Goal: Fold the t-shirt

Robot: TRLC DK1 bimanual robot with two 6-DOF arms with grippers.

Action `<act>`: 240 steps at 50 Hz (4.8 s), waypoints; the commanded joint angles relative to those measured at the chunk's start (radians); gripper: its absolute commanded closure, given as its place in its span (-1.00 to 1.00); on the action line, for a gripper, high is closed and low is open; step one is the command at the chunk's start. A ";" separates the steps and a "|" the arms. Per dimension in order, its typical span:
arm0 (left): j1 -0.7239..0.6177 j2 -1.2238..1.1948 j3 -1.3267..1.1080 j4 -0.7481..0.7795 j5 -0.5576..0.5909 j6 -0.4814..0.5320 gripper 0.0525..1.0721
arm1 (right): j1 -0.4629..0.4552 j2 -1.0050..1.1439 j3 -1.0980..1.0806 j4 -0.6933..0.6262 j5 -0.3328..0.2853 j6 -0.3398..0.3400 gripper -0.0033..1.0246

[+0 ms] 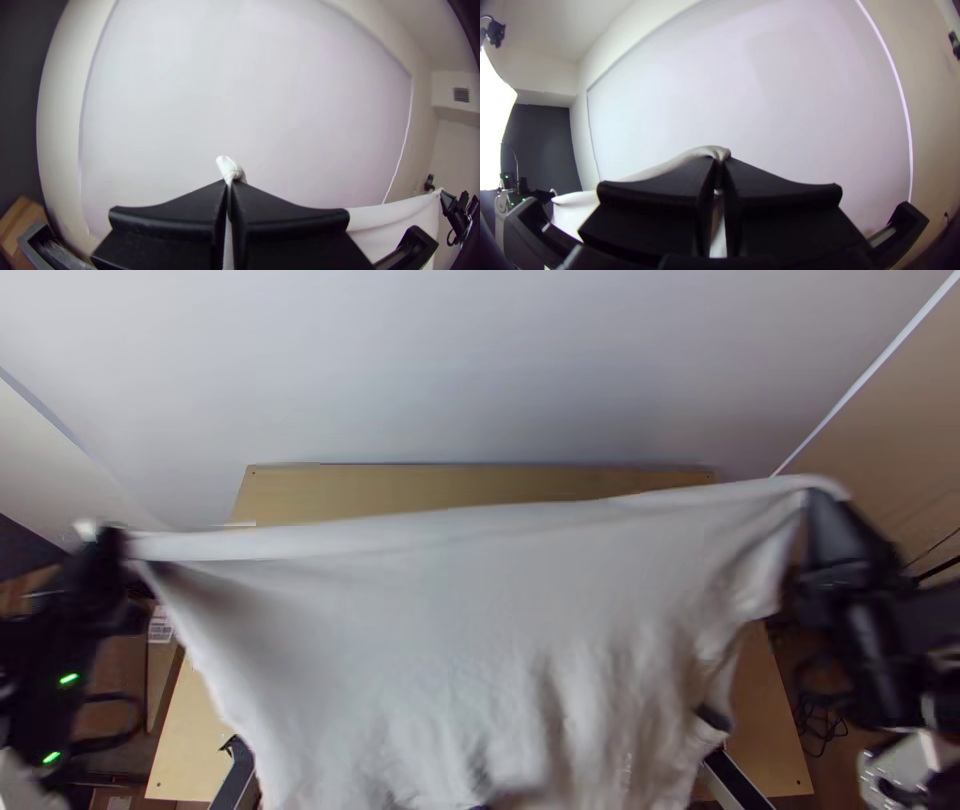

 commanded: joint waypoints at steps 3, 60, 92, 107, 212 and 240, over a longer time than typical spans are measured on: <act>-0.014 -0.087 -0.316 0.019 0.019 -0.009 0.95 | 0.055 -0.071 -0.269 0.018 0.034 0.080 0.95; -0.004 1.012 -0.403 0.727 0.088 0.072 0.95 | -0.058 0.977 -0.331 0.634 0.022 0.114 0.95; -0.057 1.534 0.238 0.633 0.045 0.048 0.78 | -0.152 1.426 0.134 0.605 0.030 0.115 0.95; -0.090 1.551 0.370 0.582 0.046 0.032 -0.92 | -0.196 1.466 0.243 0.488 0.025 0.158 -0.93; 0.078 0.419 -0.348 0.300 0.499 -0.076 -0.92 | -0.314 0.487 -0.650 -0.664 -0.387 -0.054 -0.66; 0.079 0.400 -0.359 0.276 0.480 -0.064 -0.92 | -0.067 0.535 -0.737 -0.690 -0.391 -0.037 -0.39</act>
